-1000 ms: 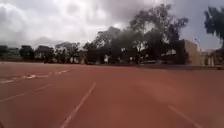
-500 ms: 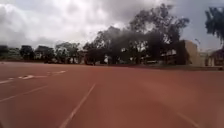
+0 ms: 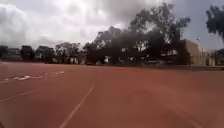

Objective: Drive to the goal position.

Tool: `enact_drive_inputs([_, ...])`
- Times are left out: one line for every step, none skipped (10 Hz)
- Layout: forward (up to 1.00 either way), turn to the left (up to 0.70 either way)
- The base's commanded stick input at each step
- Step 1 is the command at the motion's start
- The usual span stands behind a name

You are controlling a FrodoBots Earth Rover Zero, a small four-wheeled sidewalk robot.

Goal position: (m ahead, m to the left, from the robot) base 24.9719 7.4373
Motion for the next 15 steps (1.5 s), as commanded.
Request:
enact_drive_inputs([0.60, 0.00])
enact_drive_inputs([0.60, 0.00])
enact_drive_inputs([0.60, 0.00])
enact_drive_inputs([0.60, 0.00])
enact_drive_inputs([0.60, 0.00])
enact_drive_inputs([0.60, 0.00])
enact_drive_inputs([0.60, 0.00])
enact_drive_inputs([0.60, 0.00])
enact_drive_inputs([0.60, 0.00])
enact_drive_inputs([0.60, 0.00])
enact_drive_inputs([0.60, 0.00])
enact_drive_inputs([0.60, 0.00])
enact_drive_inputs([0.60, 0.00])
enact_drive_inputs([0.60, 0.00])
enact_drive_inputs([0.60, 0.00])
